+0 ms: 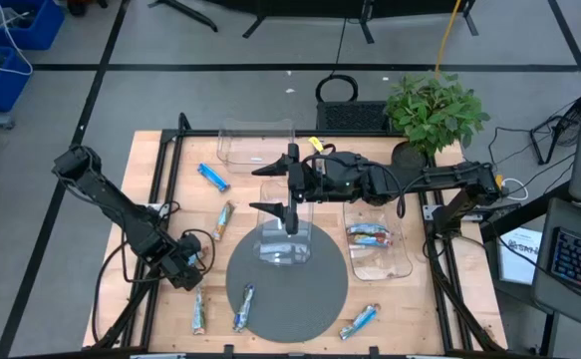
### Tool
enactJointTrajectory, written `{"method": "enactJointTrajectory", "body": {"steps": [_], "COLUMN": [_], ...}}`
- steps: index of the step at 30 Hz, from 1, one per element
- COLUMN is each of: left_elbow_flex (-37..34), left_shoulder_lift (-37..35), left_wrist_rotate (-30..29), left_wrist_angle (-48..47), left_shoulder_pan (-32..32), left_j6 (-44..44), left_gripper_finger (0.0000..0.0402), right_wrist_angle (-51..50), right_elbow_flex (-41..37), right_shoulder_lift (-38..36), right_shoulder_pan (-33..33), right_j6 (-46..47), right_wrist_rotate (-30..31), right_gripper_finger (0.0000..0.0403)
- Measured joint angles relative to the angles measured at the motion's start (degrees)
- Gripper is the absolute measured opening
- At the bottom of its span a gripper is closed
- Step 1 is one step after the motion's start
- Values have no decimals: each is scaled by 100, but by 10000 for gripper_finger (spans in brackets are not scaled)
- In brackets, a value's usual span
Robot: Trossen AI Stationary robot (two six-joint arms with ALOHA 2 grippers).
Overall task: Pick and place Granola Bars by type
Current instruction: Put the red granola bar into the bottom right transparent bin
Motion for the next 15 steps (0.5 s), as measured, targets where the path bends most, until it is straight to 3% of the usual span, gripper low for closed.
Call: {"method": "enactJointTrajectory", "body": {"steps": [7, 15], "left_elbow_flex": [-319, -449], "left_shoulder_lift": [0, -4], "left_wrist_rotate": [174, 204], "left_wrist_angle": [220, 205], "left_shoulder_pan": [0, 0], "left_j6": [-107, -233], "left_gripper_finger": [308, 203], "right_wrist_angle": [2, 26], "right_elbow_flex": [0, 0], "right_shoulder_lift": [0, 0], "right_shoulder_pan": [1, 1], "right_j6": [0, 0], "right_wrist_rotate": [0, 0], "right_gripper_finger": [322, 322]}}
